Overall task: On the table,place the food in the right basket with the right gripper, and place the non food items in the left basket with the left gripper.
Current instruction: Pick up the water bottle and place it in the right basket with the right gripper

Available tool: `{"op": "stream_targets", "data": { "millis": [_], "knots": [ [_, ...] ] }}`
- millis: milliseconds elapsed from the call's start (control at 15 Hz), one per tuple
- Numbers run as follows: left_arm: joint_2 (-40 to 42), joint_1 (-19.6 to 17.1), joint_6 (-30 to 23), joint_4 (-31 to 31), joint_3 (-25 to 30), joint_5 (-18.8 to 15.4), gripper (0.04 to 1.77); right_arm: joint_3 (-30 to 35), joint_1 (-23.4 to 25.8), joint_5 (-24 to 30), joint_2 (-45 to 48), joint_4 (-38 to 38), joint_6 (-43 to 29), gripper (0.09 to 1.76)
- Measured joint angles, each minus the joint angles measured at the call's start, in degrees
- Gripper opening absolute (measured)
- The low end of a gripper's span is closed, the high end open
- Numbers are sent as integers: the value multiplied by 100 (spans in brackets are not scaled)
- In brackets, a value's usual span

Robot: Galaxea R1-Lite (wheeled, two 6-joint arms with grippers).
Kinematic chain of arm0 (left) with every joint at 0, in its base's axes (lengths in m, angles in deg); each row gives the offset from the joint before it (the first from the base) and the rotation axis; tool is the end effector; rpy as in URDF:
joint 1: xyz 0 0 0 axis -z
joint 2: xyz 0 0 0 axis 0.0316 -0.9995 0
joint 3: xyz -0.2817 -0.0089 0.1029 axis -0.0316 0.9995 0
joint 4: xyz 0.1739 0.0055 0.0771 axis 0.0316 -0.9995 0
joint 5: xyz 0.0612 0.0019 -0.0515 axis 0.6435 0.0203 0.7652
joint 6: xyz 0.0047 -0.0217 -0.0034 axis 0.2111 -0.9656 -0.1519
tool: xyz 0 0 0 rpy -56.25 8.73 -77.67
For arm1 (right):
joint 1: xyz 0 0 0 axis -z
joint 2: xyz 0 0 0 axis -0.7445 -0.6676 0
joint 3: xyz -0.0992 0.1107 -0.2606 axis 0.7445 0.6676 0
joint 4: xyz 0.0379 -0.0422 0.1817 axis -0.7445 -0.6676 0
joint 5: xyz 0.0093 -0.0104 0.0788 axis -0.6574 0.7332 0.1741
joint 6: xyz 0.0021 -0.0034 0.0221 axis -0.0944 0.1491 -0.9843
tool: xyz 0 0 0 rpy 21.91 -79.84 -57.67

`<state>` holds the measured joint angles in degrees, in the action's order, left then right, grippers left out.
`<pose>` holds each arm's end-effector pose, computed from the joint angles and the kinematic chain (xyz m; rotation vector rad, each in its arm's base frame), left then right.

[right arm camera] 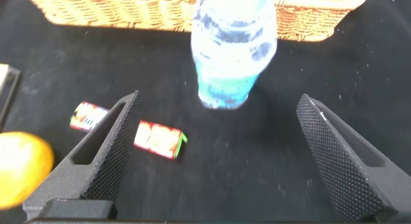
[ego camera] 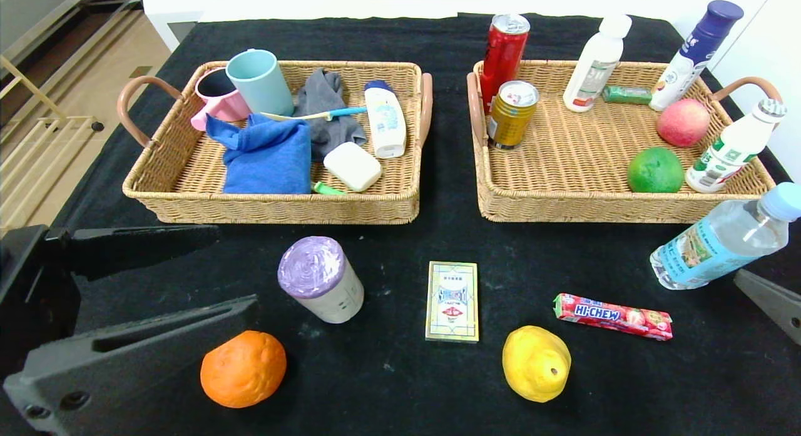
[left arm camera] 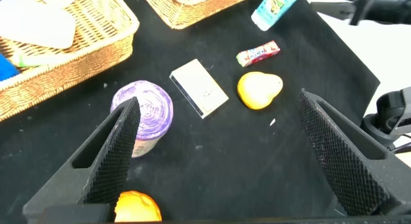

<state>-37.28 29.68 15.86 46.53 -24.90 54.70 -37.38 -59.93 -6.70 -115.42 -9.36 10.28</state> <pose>0.1065 -0.0658 0.2802 -0.0125 0.1150 -0.8626 0.1175 0.0212 0.2150 0.0160 0.1287 0.0574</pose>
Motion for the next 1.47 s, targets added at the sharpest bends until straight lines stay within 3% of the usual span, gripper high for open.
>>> {"op": "stream_targets", "data": {
  "millis": [667, 1467],
  "knots": [
    [139, -1, 0, 9, -22, -2, 176, 41, 200, -236, -1362, 1837, -123, 176],
    [213, 0, 0, 0, -11, -2, 176, -43, 236, -234, -1740, 2170, -273, 176]
  ]
}}
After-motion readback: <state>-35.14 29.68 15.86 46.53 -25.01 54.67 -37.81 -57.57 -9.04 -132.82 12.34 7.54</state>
